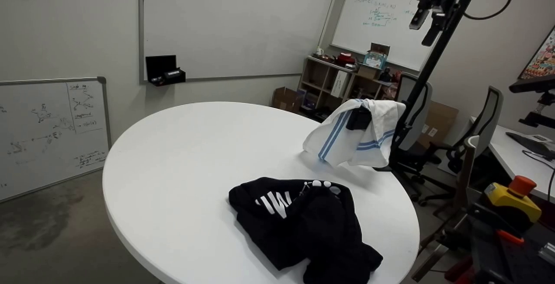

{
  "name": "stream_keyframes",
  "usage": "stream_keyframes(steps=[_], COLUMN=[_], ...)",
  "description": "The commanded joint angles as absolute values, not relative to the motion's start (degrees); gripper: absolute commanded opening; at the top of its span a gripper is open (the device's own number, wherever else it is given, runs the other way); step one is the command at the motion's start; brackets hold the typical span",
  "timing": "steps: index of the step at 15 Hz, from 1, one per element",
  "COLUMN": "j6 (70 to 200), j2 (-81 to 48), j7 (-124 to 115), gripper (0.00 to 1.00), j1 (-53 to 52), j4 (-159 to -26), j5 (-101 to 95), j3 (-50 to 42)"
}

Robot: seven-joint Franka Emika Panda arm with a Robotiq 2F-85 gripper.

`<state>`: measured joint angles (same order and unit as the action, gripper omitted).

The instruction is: Remove the tea towel from the stand and place it on the table

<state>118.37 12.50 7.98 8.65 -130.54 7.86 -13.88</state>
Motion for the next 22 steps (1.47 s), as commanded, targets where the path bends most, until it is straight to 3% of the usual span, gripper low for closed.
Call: stream_keyframes(steps=[1, 10, 22], j6=[122.0, 128.6, 129.0], j2=[2.8, -12.5, -18.2], j7=[12.0, 10.5, 8.4], gripper=[1.0, 1.0, 1.0], j1=[9.0, 11.2, 13.8], j4=[-124.8, -116.9, -116.3], j5=[8.4, 3.7, -1.6], j3=[-14.2, -13.1, -13.5])
